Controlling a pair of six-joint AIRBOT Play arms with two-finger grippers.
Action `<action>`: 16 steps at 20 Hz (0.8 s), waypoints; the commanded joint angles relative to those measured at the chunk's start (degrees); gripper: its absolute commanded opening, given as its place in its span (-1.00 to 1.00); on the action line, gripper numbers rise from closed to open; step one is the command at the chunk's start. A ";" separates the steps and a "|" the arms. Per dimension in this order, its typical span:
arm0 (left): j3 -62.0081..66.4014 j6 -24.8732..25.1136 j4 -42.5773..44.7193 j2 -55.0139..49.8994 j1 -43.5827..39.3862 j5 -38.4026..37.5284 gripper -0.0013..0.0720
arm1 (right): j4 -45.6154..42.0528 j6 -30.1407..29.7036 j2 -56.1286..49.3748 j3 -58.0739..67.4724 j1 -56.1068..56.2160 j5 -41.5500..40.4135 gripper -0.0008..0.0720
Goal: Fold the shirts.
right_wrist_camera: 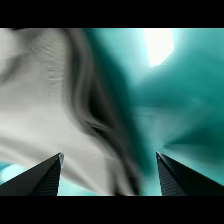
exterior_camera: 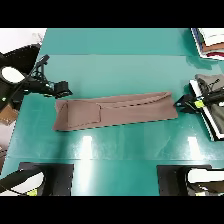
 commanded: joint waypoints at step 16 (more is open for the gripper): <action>18.71 -4.85 -1.86 -29.75 -27.30 8.48 -0.89 | 11.78 0.20 8.79 24.04 16.46 4.46 -0.94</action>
